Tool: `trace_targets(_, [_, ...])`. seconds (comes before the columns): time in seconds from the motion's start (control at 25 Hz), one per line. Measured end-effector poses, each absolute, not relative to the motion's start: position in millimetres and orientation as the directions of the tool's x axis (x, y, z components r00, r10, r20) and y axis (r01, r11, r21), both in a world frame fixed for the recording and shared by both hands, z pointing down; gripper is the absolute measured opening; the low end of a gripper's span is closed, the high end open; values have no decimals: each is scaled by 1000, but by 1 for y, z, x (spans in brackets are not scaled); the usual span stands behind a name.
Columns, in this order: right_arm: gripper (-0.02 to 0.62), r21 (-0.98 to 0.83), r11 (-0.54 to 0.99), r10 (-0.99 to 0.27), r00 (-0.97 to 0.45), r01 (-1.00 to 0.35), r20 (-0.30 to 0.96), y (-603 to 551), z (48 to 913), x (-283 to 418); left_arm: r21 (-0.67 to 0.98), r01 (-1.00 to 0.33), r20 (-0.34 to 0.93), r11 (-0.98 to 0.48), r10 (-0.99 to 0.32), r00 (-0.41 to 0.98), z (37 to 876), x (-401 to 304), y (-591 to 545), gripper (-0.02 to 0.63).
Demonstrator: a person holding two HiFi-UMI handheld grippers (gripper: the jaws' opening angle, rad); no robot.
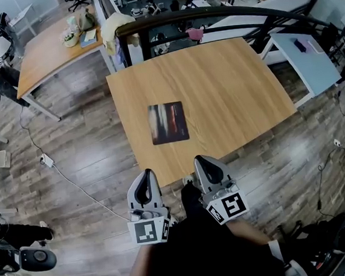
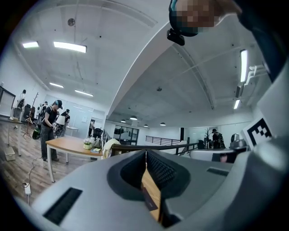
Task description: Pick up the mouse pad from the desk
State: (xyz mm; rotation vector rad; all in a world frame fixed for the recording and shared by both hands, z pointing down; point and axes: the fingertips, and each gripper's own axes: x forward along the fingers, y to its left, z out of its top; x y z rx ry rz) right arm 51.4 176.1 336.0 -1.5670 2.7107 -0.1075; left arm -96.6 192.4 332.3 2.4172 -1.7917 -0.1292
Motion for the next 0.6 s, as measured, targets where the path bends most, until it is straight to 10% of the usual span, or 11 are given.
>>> trace_targets(0.6, [34,-82,572,-812,-578,-816,83,18,360,95,130,-963,80,-235,-966,246,349,-39,50,25])
